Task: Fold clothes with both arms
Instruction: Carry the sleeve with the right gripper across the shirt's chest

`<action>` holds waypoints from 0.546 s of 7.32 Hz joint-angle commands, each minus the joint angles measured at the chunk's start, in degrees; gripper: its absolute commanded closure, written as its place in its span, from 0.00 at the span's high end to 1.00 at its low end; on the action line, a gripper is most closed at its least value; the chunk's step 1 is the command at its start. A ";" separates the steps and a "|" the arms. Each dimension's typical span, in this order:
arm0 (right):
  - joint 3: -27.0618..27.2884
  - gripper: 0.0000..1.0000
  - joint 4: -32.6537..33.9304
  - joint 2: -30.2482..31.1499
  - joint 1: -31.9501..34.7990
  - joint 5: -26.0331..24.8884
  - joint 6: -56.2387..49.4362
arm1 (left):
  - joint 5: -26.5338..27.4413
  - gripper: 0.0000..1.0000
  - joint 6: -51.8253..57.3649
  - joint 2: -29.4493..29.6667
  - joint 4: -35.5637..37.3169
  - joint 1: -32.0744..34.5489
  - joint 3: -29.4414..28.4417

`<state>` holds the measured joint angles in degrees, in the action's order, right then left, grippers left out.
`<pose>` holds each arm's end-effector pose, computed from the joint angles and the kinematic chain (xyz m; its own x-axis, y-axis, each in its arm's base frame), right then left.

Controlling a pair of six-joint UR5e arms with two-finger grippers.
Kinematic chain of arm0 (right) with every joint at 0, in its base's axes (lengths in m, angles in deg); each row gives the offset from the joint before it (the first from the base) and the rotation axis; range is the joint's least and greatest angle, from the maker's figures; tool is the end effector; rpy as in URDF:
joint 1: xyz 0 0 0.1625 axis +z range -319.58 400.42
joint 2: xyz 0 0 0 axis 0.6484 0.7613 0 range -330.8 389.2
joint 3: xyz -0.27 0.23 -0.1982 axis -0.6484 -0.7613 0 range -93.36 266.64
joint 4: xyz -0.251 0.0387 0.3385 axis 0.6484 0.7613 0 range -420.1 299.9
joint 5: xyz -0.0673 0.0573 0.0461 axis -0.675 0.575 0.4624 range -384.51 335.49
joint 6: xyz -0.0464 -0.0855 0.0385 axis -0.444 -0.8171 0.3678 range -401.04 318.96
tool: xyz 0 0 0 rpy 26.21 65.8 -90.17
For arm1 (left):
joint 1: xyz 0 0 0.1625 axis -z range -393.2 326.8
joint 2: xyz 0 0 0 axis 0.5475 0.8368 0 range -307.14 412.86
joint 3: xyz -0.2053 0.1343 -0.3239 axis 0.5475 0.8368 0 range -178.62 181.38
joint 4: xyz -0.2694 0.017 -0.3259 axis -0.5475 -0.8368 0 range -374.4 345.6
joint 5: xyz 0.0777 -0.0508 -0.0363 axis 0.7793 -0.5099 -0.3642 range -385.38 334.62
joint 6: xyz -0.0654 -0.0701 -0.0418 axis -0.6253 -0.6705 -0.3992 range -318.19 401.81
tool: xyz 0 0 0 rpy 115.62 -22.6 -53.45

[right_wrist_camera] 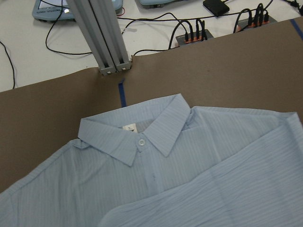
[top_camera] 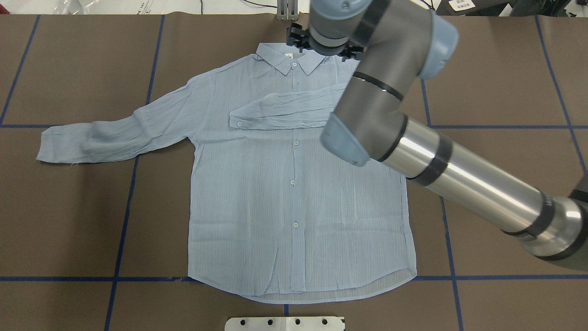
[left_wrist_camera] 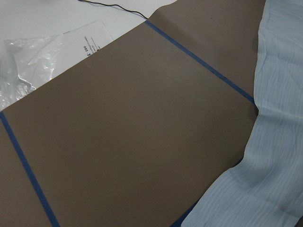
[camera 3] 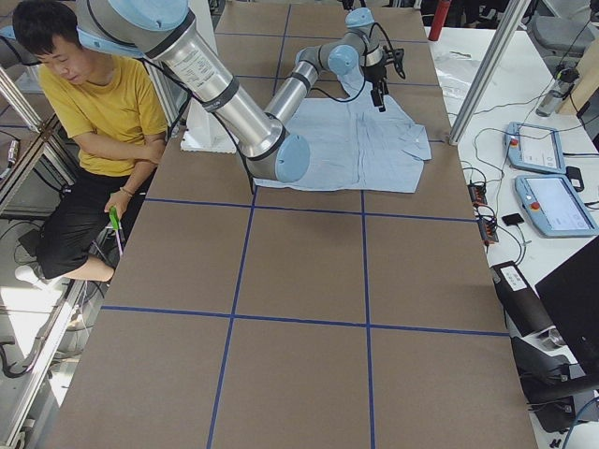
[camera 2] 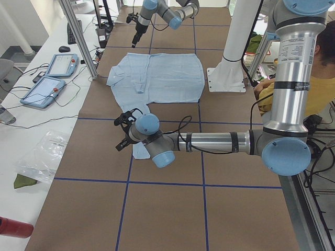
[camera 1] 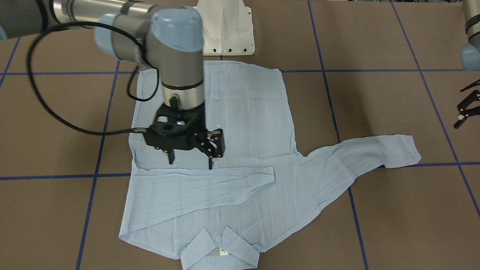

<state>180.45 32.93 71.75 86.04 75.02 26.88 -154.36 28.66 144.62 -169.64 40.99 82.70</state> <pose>-0.4025 -0.5770 0.1184 0.6643 0.1487 0.7325 -0.3981 0.8999 0.1783 0.0802 -0.5310 0.5749 0.6189 0.5928 -0.5153 -0.0024 0.6575 0.7535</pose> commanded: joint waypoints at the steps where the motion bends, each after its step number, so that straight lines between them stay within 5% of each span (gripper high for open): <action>1: 13.74 1.00 1.45 14.18 9.97 11.96 -15.74 | 13.26 1.00 -15.89 0.00 -12.67 -10.96 -5.89; 2: 14.90 1.00 0.32 18.49 14.19 16.10 -20.85 | 13.66 1.00 -19.69 0.00 -13.77 -13.96 -6.79; 4: 14.65 1.00 -15.17 30.69 20.01 22.53 -24.75 | 16.11 1.00 -20.16 -2.01 -13.78 -16.96 -6.80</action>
<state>194.77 26.32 94.91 102.11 93.14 5.14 -139.98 9.57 143.93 -182.94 26.19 76.18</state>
